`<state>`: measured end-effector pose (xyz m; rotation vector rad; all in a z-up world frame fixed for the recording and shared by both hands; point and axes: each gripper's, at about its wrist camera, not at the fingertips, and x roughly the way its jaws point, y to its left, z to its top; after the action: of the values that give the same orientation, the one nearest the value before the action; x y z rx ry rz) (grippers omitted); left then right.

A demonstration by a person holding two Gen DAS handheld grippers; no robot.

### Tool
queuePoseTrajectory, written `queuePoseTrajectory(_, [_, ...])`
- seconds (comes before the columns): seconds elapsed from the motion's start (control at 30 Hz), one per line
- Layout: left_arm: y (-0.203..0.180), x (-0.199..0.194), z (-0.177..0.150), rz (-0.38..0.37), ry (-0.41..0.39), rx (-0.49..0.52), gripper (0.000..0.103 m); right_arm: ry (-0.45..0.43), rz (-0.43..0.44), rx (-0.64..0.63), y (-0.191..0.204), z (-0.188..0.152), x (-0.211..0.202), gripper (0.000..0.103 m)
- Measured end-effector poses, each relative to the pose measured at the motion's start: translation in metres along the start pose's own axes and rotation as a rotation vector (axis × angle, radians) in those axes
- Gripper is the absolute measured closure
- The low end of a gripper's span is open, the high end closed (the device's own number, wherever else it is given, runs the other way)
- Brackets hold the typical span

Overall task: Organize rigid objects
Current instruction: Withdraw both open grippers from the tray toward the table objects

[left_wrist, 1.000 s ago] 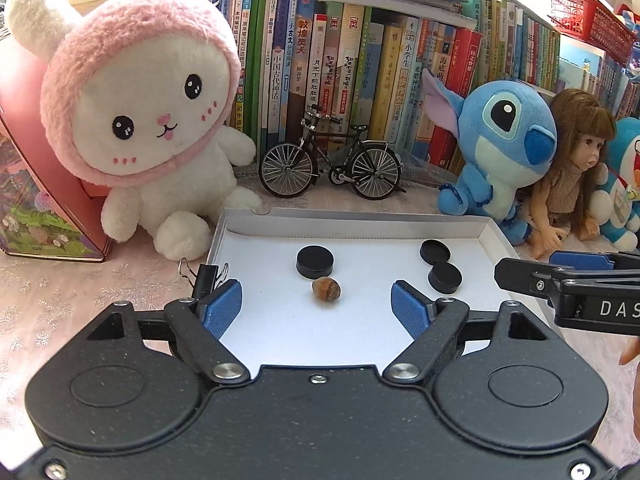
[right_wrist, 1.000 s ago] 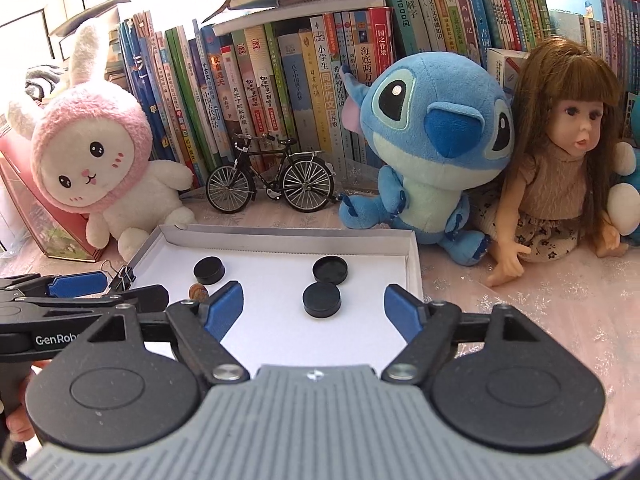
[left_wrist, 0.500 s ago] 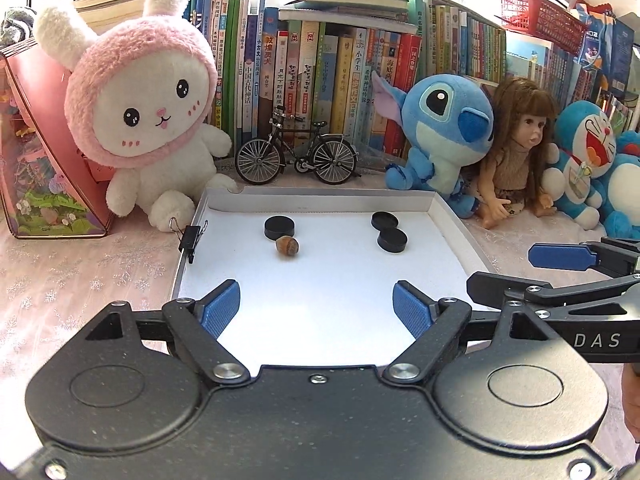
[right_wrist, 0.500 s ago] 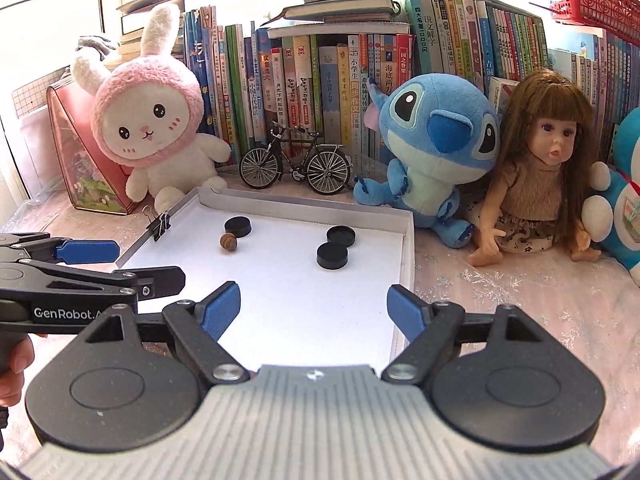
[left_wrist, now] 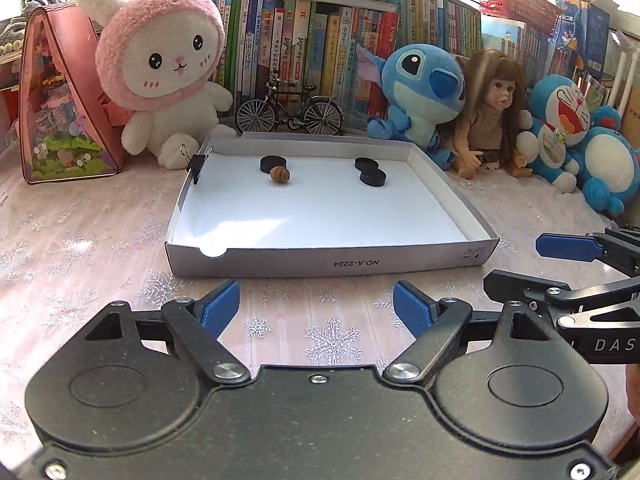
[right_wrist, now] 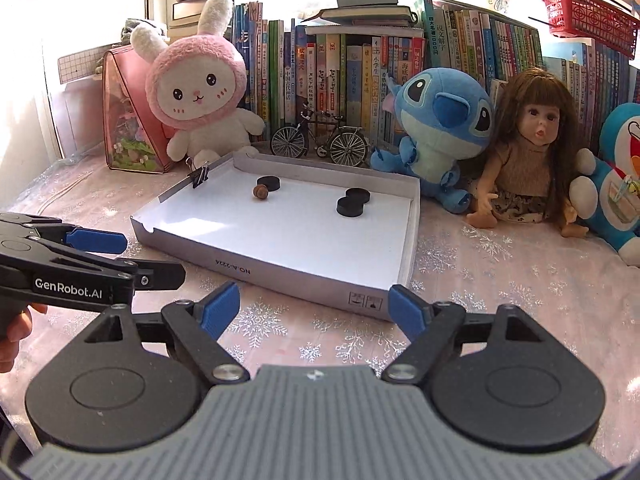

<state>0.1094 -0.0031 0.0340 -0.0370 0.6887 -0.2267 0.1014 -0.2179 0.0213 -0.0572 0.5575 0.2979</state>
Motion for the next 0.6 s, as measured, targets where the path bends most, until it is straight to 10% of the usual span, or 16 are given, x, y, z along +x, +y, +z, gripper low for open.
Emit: queuePoseTrajectory(0.6, [0.005,-0.044,-0.062,0.039,-0.142,0.013,0.019,-0.039,-0.091,0.050,0.000,-0.073,-0.040,0.014])
